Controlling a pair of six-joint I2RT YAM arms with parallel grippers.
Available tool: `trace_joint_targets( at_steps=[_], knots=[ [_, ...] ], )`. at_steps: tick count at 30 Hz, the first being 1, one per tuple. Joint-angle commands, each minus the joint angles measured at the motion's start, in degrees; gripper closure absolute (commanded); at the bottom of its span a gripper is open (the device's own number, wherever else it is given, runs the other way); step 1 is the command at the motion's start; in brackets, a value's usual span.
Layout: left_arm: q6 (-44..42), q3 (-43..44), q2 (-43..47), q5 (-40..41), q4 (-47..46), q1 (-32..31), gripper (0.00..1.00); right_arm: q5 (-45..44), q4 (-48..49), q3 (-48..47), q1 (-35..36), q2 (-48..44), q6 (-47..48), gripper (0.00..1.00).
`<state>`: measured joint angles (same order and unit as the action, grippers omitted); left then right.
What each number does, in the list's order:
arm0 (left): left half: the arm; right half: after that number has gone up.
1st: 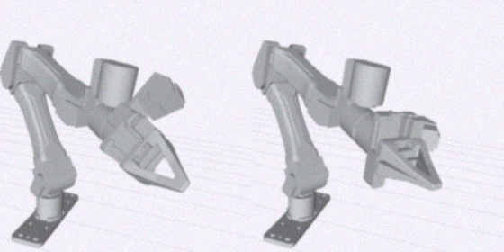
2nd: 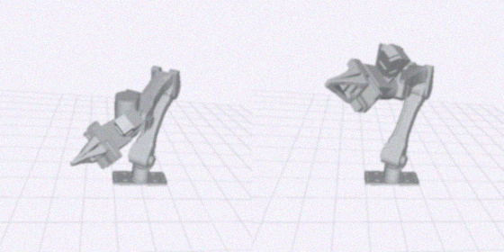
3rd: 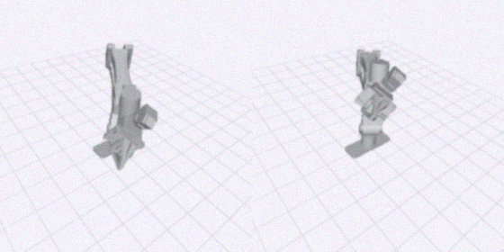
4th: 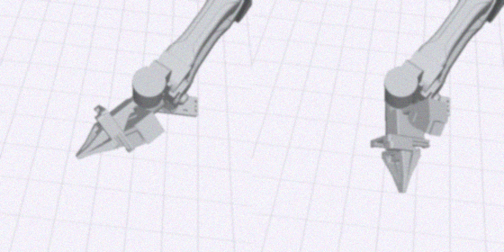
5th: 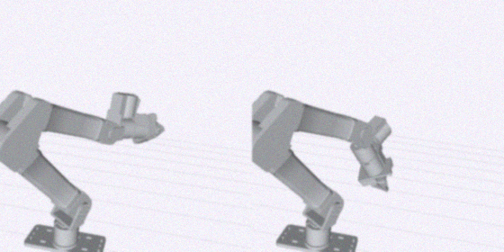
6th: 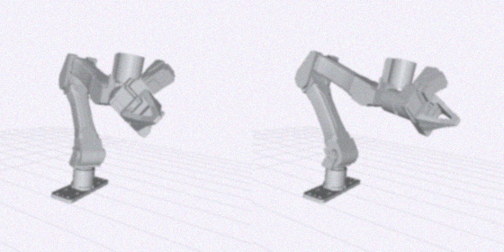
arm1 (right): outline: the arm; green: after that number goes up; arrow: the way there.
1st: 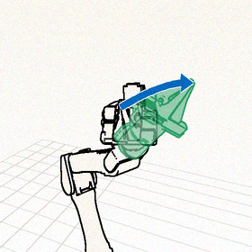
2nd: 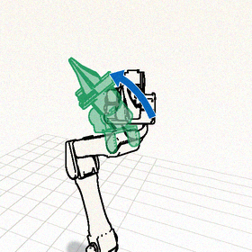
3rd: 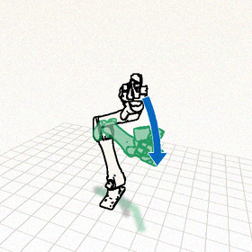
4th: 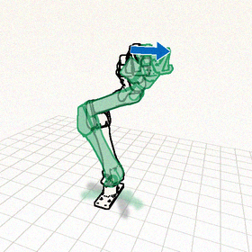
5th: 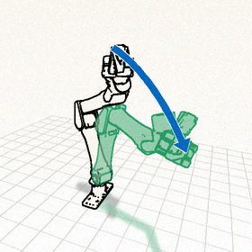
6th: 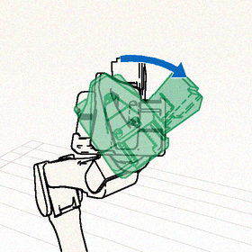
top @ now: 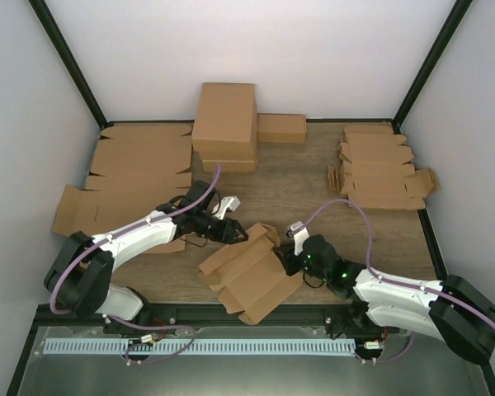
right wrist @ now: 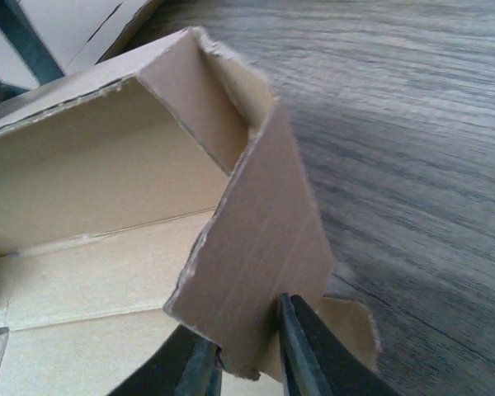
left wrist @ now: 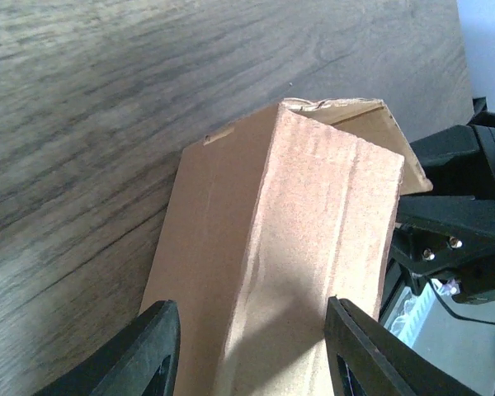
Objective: Fold the paper box
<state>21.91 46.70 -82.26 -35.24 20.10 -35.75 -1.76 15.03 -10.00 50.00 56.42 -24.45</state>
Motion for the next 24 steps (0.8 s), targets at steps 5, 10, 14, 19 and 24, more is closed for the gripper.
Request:
trace_joint_targets(
  at_steps=[5,10,14,19,24],
  knots=[
    [-1.1,0.0,-0.4,-0.5,-1.3,-2.2,0.50,9.3,0.7,-3.1,-0.2,1.7,1.9,0.66],
    [-0.7,0.3,-0.9,-0.5,-2.0,-3.4,0.54,9.9,1.5,-2.9,-0.2,3.1,2.1,0.63],
    [-0.6,1.2,-2.0,-0.1,-2.1,-4.9,0.56,10.5,3.2,-2.9,-0.2,4.5,2.4,0.56],
    [-0.7,2.6,-4.3,1.9,-0.9,-7.0,0.59,11.2,5.2,-2.4,-0.2,5.0,2.8,0.48],
    [-0.7,4.4,-5.9,4.7,-0.1,-8.5,0.59,9.5,5.2,-0.7,-0.2,2.9,2.2,0.46]
  ],
)
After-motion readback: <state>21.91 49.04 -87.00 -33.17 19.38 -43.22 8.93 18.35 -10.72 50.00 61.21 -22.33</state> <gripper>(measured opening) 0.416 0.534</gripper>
